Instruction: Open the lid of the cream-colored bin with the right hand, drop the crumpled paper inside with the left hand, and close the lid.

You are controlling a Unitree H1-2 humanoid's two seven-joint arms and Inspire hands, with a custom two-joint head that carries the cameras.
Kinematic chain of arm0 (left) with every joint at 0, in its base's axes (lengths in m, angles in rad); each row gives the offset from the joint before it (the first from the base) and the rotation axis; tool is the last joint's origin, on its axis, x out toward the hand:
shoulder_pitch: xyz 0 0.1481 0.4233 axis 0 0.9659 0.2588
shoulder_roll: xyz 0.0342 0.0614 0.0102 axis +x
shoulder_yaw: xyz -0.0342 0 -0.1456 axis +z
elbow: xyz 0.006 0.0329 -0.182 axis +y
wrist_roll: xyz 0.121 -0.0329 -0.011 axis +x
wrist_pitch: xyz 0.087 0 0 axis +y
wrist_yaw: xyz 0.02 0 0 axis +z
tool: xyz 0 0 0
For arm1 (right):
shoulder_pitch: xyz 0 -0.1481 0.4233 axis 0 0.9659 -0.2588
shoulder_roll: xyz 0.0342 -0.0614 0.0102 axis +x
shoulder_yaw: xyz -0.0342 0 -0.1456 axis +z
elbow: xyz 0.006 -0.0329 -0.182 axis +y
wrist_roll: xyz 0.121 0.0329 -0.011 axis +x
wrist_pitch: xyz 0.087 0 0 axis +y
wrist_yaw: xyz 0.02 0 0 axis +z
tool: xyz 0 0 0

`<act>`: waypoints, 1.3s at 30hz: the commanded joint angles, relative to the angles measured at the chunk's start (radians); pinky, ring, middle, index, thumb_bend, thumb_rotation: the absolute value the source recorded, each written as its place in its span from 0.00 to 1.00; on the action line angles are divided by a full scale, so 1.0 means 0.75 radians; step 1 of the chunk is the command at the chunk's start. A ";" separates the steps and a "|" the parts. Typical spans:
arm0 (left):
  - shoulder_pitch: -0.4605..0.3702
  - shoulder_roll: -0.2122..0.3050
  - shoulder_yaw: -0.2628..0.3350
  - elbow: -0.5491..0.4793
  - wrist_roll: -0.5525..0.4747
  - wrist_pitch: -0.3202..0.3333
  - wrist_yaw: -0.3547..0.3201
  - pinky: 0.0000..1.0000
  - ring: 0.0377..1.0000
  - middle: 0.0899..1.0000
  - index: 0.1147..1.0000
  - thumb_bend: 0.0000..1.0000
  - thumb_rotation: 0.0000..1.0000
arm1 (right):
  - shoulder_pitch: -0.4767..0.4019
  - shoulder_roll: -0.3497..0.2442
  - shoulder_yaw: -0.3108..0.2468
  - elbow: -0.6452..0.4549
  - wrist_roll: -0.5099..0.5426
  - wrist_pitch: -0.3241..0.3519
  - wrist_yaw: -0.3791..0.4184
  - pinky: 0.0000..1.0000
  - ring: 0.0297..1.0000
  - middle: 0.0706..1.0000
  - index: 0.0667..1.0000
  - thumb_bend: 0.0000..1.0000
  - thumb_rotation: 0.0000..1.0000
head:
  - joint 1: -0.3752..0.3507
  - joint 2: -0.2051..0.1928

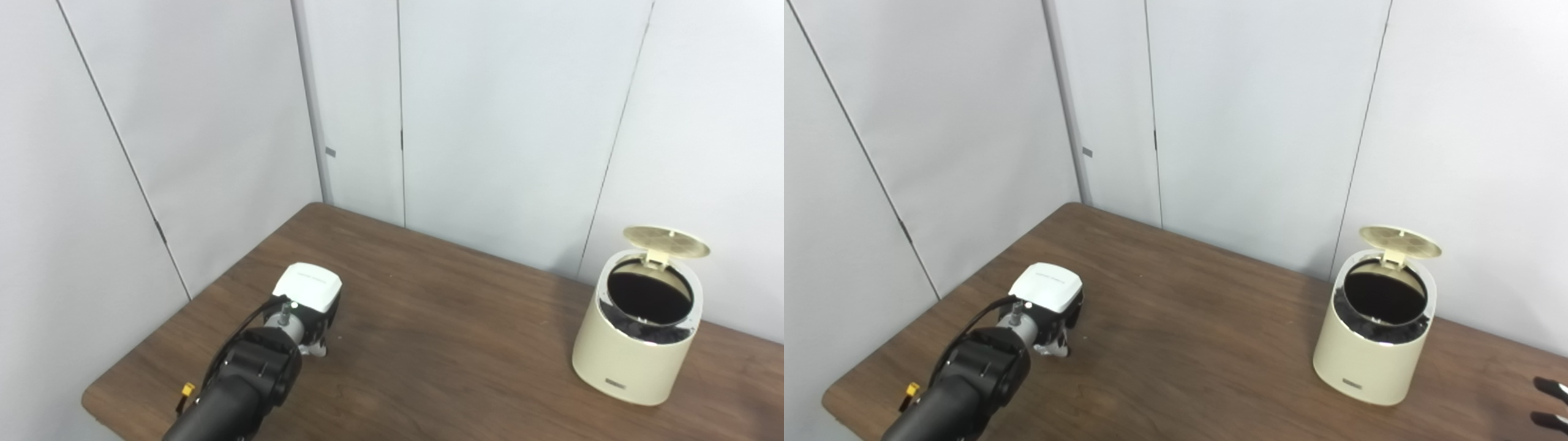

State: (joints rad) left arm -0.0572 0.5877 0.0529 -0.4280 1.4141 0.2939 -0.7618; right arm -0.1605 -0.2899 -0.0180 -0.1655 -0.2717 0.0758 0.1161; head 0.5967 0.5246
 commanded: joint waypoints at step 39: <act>-0.279 -0.209 0.041 -0.186 -0.239 -0.285 0.423 0.61 0.48 0.42 0.43 0.53 0.00 | -0.059 0.036 0.036 -0.004 -0.097 -0.046 -0.051 0.51 0.79 0.92 0.83 0.80 0.55 | -0.291 -0.010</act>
State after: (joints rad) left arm -0.2221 0.4191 0.0796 -0.5573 1.2423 0.0886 -0.4966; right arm -0.1673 -0.2641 0.0104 -0.1546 -0.3417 0.0721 0.1063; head 0.3973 0.5154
